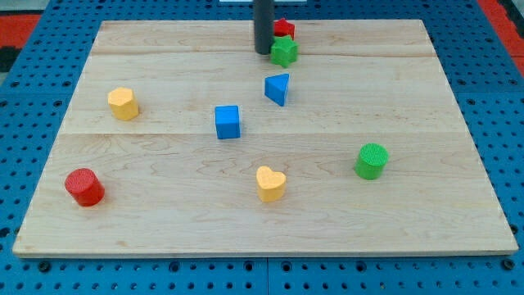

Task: Push the green circle to the bottom of green star

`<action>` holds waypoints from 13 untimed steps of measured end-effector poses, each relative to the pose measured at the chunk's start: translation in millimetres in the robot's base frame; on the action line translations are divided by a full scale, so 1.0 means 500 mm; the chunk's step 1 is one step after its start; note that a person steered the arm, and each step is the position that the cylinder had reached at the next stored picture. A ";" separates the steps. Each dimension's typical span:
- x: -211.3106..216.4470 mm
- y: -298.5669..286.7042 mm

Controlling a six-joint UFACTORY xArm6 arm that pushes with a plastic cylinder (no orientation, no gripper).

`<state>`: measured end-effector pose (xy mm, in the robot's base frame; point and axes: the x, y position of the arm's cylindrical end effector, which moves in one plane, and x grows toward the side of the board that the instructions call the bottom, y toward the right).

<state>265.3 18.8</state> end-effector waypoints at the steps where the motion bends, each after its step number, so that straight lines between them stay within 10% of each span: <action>1: 0.007 0.069; 3: 0.045 0.175; 6: 0.281 0.412; 8: 0.548 0.335; 13: 0.371 0.199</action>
<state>450.8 118.2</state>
